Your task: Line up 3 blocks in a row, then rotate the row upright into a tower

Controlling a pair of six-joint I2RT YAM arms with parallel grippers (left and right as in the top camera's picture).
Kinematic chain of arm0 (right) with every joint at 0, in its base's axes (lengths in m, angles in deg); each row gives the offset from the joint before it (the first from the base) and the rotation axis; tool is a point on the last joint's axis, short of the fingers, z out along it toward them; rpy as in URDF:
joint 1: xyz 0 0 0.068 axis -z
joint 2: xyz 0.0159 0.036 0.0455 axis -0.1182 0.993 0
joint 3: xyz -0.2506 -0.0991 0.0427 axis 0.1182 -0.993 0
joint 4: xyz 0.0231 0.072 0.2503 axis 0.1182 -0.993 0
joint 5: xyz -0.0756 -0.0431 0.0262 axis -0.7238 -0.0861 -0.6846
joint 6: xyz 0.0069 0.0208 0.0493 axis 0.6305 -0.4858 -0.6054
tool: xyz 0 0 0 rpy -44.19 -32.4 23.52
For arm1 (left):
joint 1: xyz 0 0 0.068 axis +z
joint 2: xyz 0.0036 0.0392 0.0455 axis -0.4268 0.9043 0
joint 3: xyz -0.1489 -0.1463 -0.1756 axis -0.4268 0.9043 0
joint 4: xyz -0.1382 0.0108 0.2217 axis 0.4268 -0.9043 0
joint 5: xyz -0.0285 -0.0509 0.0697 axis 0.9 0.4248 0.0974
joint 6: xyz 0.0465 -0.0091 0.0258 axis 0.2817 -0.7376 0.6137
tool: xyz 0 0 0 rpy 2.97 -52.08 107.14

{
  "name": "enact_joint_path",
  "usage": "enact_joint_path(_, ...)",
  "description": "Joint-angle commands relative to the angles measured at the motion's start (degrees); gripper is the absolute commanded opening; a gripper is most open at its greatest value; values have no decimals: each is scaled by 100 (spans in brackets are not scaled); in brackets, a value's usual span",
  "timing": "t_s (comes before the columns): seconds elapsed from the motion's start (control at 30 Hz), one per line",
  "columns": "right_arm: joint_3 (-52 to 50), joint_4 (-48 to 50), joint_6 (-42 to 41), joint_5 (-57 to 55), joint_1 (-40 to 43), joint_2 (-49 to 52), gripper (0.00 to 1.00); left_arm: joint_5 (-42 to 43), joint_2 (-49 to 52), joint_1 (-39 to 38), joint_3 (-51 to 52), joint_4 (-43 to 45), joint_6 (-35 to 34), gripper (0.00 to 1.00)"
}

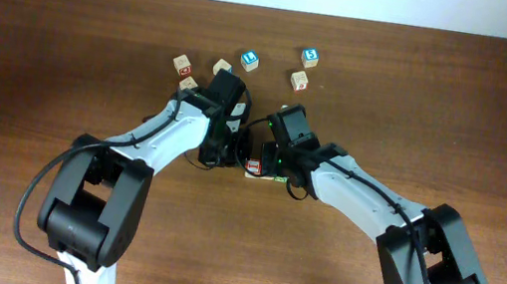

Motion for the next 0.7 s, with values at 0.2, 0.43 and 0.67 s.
enact_joint_path(0.2,98,83,79,94,55,4,33,-15,42,-17,17,-7,98,0)
enact_joint_path(0.43,1471,-1628,-282,245,654,-129,40,-17,42,-17,17,-4,98,0)
enact_joint_path(0.67,1075,-3134,-710,1462,798,-61,32,-17,42,-17,17,-4,98,0)
